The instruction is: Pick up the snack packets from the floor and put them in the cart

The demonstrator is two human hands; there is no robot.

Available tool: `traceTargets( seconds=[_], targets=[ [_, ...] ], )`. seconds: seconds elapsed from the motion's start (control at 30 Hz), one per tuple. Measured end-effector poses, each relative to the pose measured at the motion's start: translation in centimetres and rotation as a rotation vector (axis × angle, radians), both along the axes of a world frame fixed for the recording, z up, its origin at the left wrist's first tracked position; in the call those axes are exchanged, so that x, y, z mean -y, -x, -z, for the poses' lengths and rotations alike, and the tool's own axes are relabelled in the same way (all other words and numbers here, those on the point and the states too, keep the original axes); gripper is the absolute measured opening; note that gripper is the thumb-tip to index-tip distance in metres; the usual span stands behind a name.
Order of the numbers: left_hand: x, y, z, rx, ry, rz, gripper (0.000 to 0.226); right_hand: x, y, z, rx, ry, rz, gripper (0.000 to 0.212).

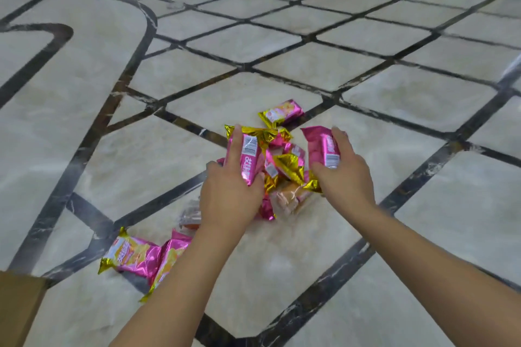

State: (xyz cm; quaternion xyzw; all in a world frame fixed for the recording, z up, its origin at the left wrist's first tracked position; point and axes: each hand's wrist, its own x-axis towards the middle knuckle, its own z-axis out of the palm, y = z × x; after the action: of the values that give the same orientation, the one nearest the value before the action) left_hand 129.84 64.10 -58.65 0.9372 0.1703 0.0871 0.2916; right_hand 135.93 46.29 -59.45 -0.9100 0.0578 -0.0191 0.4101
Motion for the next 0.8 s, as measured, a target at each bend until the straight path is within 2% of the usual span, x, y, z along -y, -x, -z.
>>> traceTargets(
  seconds=[0.13, 0.33, 0.57, 0.8],
  targets=[
    [0.6, -4.1, -7.8, -0.035, -0.102, 0.024, 0.081, -1.0, -2.7, -8.8, 0.115, 0.139, -0.126, 0.063],
    [0.4, -5.4, -20.3, -0.107, -0.198, 0.0, 0.08, 0.3, -3.4, -22.0, 0.075, 0.282, -0.21, 0.07],
    [1.1, -4.0, -43.2, -0.171, -0.287, 0.034, 0.074, 2.5, -2.7, -43.2, 0.031, 0.364, -0.24, 0.067],
    [3.5, 0.4, -62.7, -0.165, -0.298, 0.048, 0.078, 4.9, 1.2, -62.0, 0.005, 0.296, -0.24, 0.063]
  ],
)
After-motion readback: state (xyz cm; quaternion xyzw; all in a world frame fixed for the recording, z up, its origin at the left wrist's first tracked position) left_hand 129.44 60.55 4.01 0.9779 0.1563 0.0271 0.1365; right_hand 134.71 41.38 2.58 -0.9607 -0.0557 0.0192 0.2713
